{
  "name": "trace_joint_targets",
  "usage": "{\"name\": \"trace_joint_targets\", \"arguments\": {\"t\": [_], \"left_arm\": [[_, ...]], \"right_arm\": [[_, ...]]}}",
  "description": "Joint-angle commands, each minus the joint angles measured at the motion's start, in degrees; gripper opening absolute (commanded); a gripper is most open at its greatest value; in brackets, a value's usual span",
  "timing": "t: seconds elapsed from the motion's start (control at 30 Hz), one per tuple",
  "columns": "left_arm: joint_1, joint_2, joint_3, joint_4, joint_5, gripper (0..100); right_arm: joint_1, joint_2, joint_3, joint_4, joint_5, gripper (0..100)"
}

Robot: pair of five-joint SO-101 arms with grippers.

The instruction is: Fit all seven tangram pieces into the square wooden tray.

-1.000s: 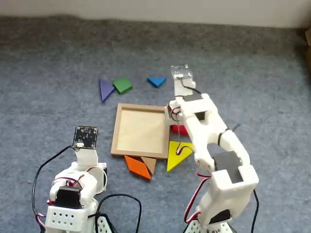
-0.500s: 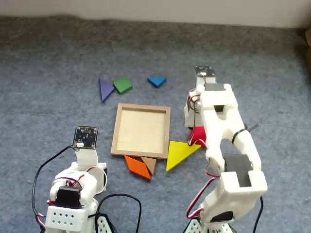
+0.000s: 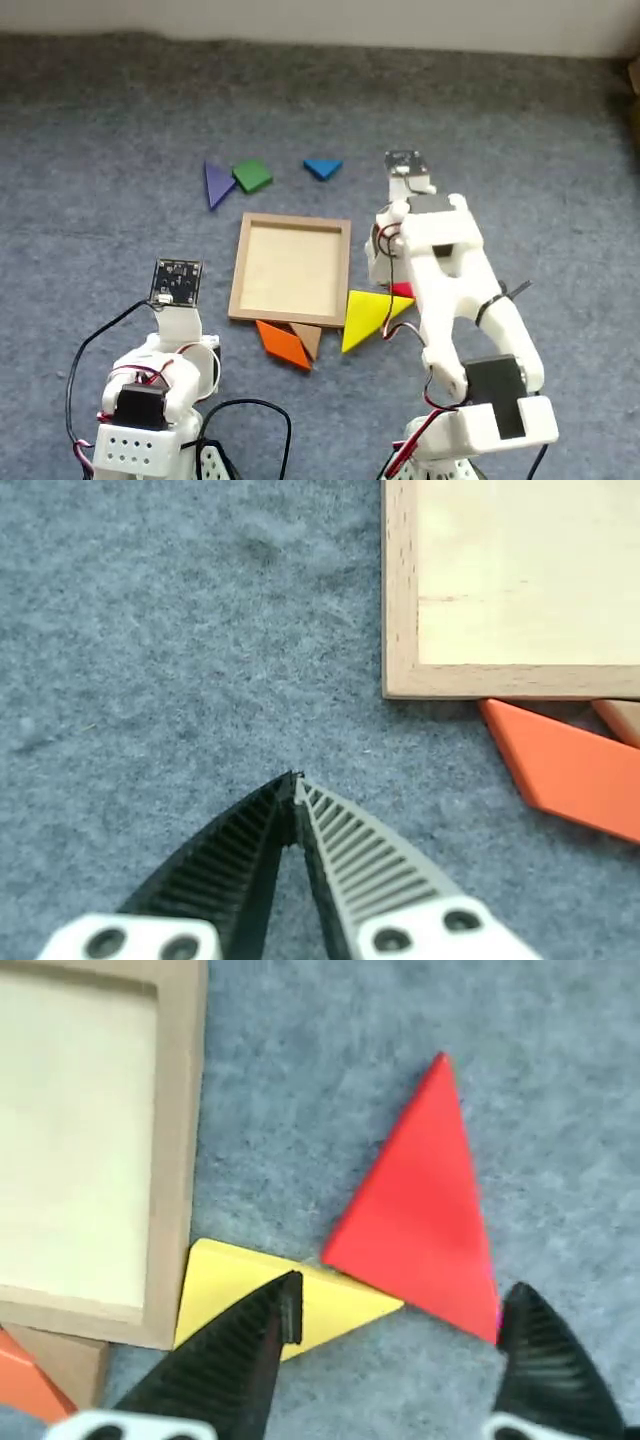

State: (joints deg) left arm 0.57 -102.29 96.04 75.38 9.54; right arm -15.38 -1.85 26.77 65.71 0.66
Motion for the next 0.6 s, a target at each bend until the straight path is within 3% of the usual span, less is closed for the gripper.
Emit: {"name": "trace_joint_targets", "arguments": {"t": [0.0,0.57], "left_arm": [[-0.66,-1.54,1.10,0.35,-0.18,1],[-0.66,-1.54,1.10,0.35,-0.18,1]], "right_arm": [[-0.92,-3.12,0.22,-2.95,-0.09,43.9],[-1.19,-2.95,8.40,-11.91,4.75,44.3]]}}
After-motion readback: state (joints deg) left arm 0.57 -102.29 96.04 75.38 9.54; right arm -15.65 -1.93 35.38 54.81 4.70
